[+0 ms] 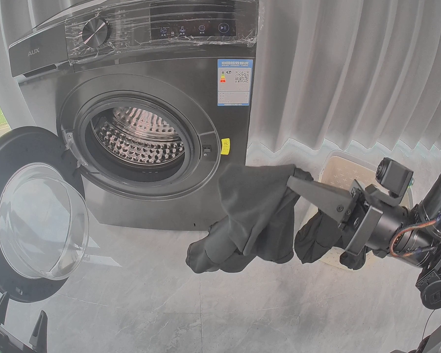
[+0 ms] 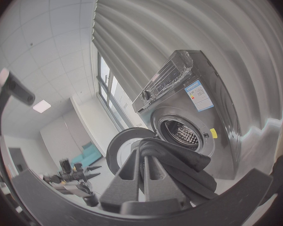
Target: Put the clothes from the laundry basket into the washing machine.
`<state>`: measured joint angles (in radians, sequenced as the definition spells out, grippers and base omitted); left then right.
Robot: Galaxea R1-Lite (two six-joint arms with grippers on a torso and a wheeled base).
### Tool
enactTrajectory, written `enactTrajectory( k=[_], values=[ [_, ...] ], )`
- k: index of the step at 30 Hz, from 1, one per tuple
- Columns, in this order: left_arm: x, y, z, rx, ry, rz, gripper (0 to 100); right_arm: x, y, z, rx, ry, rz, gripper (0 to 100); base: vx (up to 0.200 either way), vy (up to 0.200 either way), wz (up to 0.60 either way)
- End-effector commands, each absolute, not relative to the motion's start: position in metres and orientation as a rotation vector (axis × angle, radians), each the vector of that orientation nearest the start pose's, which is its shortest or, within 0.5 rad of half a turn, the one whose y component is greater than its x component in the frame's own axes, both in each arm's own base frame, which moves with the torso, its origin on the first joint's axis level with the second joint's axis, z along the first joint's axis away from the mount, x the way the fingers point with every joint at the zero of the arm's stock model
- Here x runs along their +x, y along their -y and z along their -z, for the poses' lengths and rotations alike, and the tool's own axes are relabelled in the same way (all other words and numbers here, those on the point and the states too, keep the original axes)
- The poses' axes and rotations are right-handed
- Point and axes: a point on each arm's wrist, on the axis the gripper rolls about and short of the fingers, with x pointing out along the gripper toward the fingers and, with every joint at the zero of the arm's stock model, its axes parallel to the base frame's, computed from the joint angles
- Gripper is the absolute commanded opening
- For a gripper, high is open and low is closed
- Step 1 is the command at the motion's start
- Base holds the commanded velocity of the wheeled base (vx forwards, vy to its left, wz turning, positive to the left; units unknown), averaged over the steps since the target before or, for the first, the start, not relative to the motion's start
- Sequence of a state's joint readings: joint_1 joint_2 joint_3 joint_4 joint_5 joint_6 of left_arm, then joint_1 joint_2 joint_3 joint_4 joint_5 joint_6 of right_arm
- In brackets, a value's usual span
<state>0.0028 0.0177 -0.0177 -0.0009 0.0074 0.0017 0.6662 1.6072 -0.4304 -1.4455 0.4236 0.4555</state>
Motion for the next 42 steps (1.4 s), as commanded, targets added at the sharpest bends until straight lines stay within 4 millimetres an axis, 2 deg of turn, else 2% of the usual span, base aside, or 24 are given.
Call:
enactTrajectory(
  k=[1,3,7,10,20,27,32,33,35,36,38,40,42],
  values=[
    [-0.022,0.0,-0.076,0.002,-0.003,-0.011,100,0.184,-0.162,-0.178,0.339,0.01,-1.121,0,0.0,0.0,0.0],
    [-0.022,0.0,-0.076,0.002,-0.003,-0.011,100,0.186,-0.162,-0.175,0.323,0.008,-1.108,0,0.0,0.0,0.0],
    [-0.022,0.0,-0.076,0.0,-0.003,-0.011,100,0.194,-0.17,-0.167,0.33,0.014,-0.935,0,0.0,0.0,0.0],
    [-0.022,0.0,-0.076,0.0,-0.003,-0.011,100,0.199,-0.179,-0.166,0.343,0.021,-0.874,0,0.0,0.0,0.0],
    [-0.023,0.0,-0.076,0.008,-0.001,0.015,100,0.208,-0.192,-0.175,0.381,0.072,-0.791,0,0.0,0.0,0.0],
    [-0.023,0.001,-0.076,0.025,0.002,0.032,100,0.205,-0.204,-0.184,0.404,0.099,-0.831,0,0.0,0.0,0.0],
    [-0.023,0.001,-0.077,0.026,0.013,0.041,100,0.214,-0.206,-0.187,0.437,0.112,-0.818,0,0.0,0.0,0.0],
    [-0.024,0.001,-0.085,0.006,0.045,0.047,100,0.214,-0.207,-0.188,0.439,0.113,-0.819,0,0.0,0.0,0.0],
    [-0.031,0.001,-0.124,-0.014,0.176,0.057,100,0.214,-0.207,-0.188,0.439,0.114,-0.819,0,0.0,0.0,0.0],
    [-0.036,0.0,-0.166,-0.031,0.272,0.076,100,0.214,-0.208,-0.189,0.441,0.117,-0.821,0,0.0,0.0,0.0],
    [-0.033,-0.001,-0.196,-0.035,0.29,0.113,100,0.214,-0.21,-0.19,0.443,0.12,-0.828,0,0.0,0.0,0.0],
    [-0.024,-0.001,-0.209,-0.036,0.256,0.155,100,0.213,-0.211,-0.189,0.442,0.115,-0.833,0,0.0,0.0,0.0],
    [-0.002,0.001,-0.209,-0.031,0.153,0.207,100,0.212,-0.212,-0.189,0.45,0.115,-0.856,0,0.0,0.0,0.0]
  ],
)
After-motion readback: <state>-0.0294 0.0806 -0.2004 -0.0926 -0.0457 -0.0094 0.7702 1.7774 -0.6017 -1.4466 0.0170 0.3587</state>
